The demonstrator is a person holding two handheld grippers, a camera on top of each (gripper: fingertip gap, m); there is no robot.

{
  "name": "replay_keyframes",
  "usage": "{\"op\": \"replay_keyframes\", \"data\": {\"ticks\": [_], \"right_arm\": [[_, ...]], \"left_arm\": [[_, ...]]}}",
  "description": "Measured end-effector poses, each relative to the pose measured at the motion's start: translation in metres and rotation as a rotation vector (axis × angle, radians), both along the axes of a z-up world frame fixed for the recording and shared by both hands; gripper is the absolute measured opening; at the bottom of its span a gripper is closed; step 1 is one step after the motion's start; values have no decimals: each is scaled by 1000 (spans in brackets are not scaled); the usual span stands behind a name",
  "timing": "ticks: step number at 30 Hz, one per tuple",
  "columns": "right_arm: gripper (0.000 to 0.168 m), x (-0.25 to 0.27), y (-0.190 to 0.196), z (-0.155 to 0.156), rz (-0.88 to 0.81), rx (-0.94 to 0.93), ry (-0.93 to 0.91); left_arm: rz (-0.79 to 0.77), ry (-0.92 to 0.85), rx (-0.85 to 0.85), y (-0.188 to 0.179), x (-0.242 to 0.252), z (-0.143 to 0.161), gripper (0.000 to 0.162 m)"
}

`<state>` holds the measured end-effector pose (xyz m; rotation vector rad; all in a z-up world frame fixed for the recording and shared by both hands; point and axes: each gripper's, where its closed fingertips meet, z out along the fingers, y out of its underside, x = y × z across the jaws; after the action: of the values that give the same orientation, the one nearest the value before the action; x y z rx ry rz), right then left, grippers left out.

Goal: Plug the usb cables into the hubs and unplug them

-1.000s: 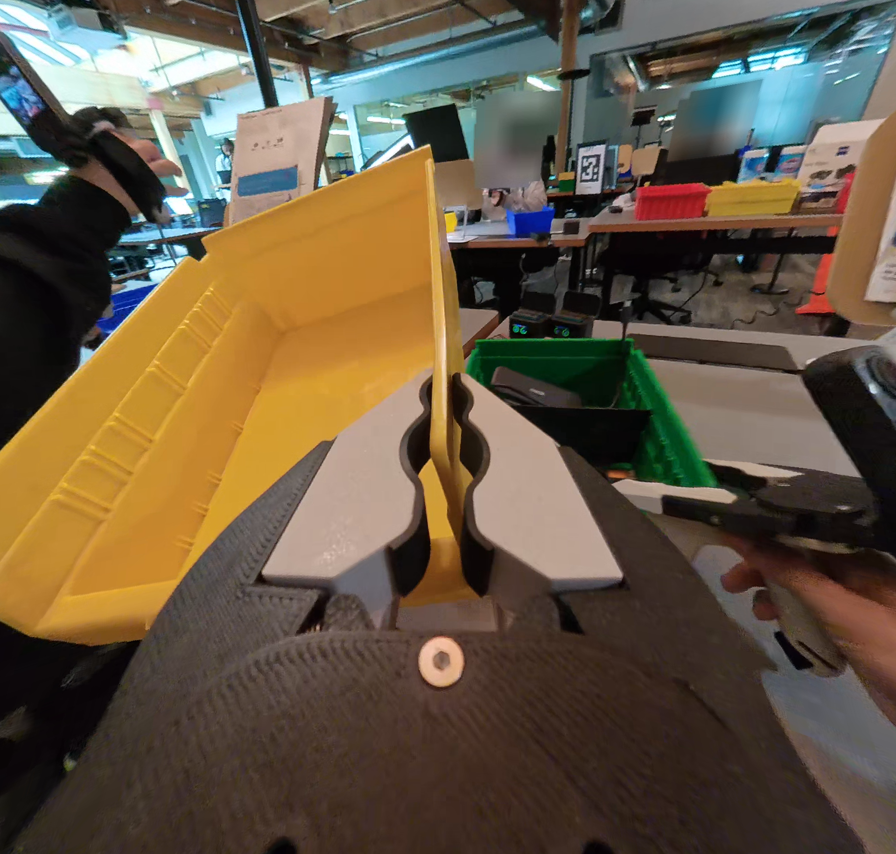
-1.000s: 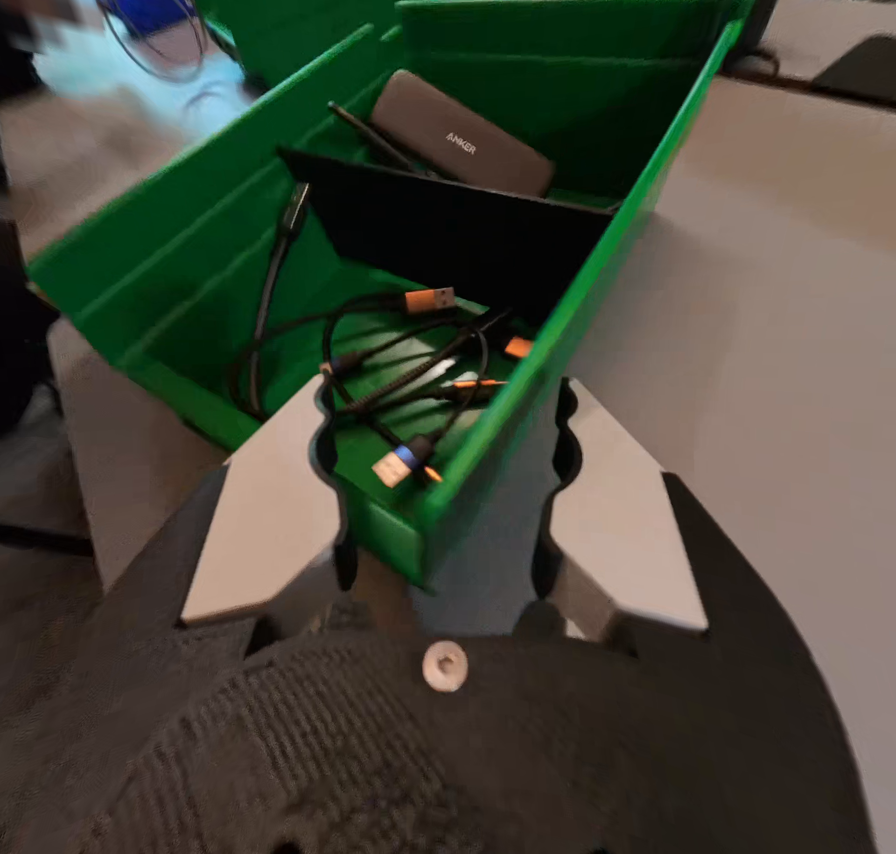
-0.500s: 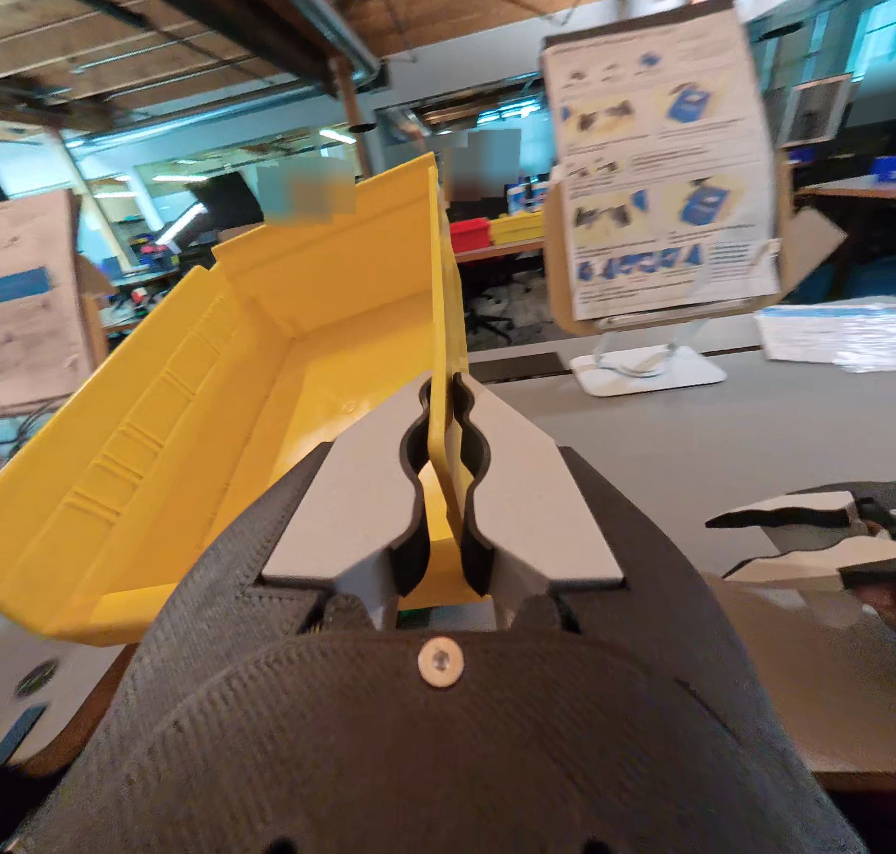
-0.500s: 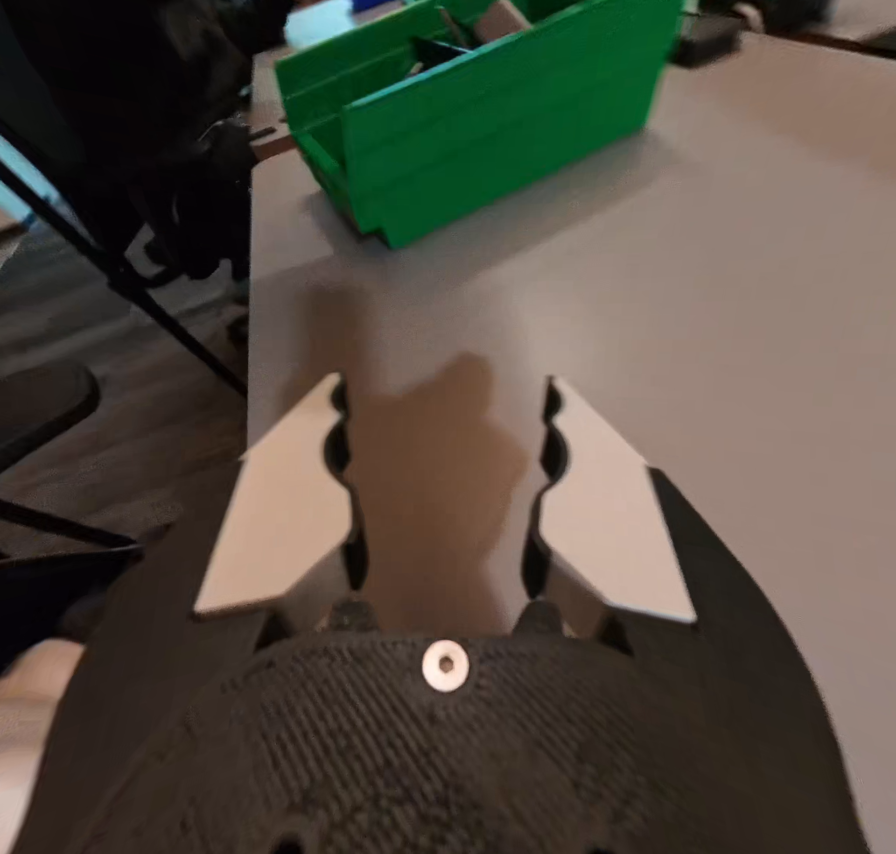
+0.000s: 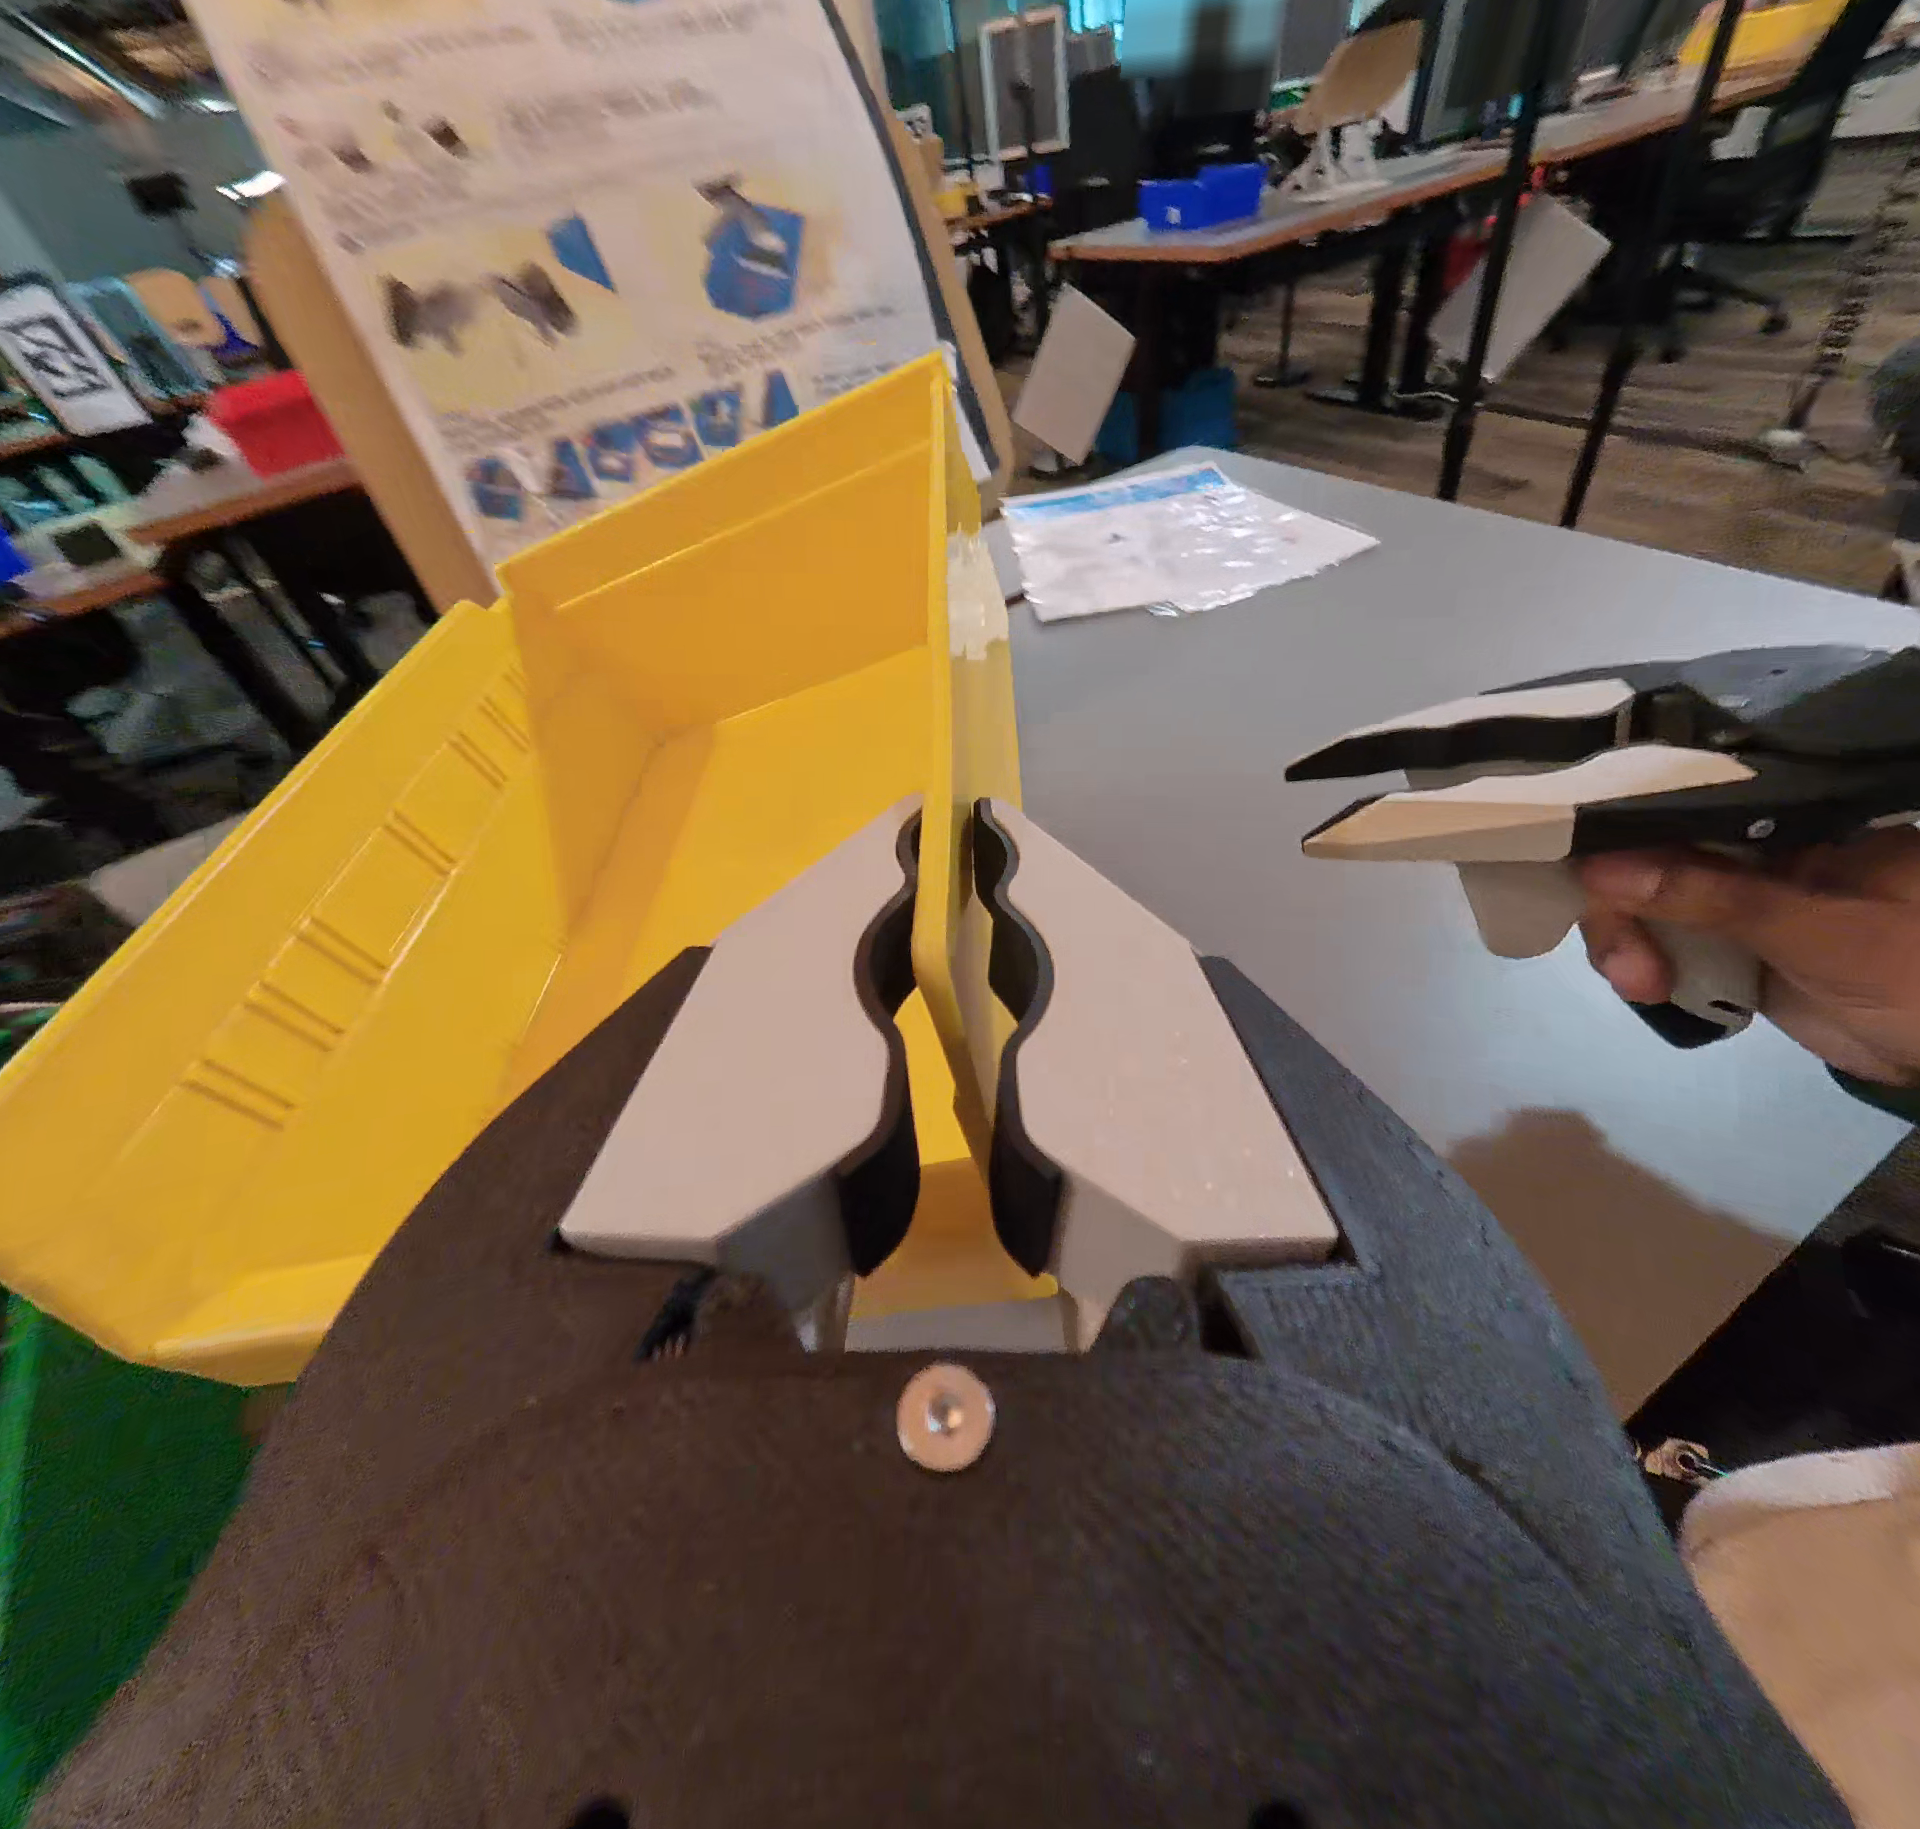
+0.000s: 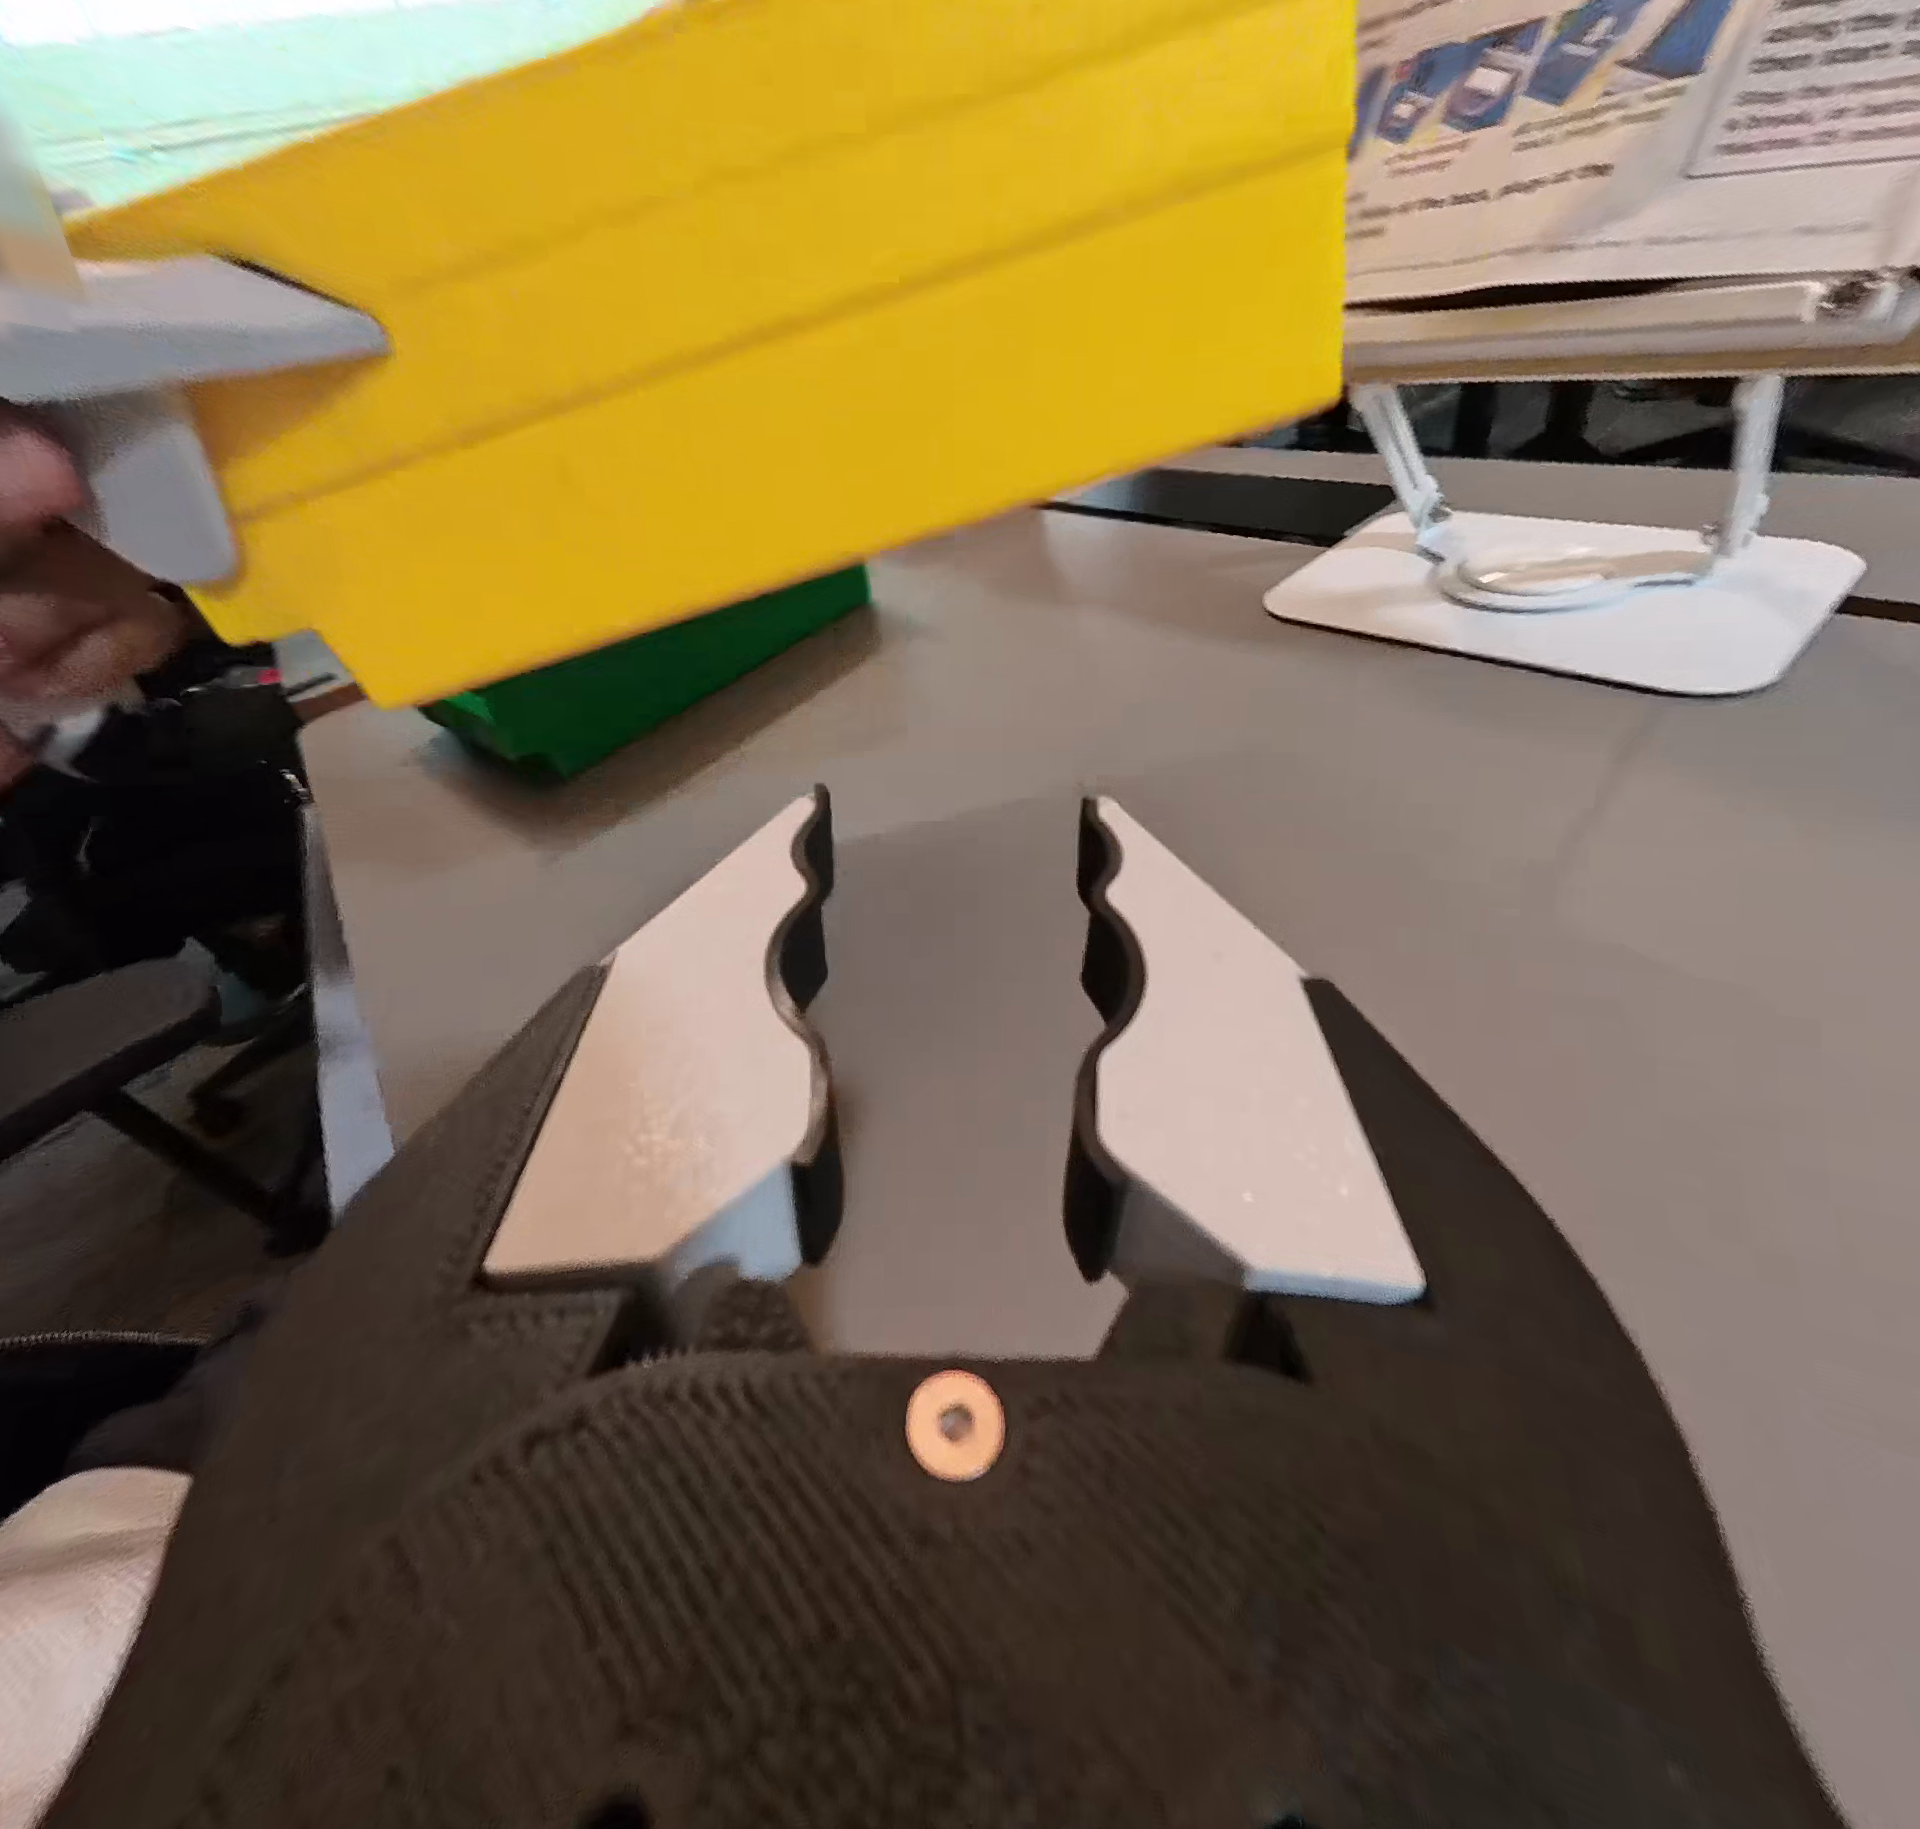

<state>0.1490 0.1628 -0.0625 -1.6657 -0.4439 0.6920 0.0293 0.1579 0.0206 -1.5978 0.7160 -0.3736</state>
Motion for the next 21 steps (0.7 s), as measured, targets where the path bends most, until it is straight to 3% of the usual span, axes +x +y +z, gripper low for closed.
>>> {"op": "replay_keyframes", "data": {"ticks": [8, 13, 21], "right_arm": [[45, 47, -16, -16, -159, -49, -27], [45, 69, -27, -19, -238, -64, -16], [46, 81, -33, -28, -271, -110, 15]], "left_arm": [[-77, 64, -87, 36, 50, -81, 0], [-109, 67, -87, 38, 77, -99, 0], [-241, 133, -63, 4, 132, -127, 1]]}}
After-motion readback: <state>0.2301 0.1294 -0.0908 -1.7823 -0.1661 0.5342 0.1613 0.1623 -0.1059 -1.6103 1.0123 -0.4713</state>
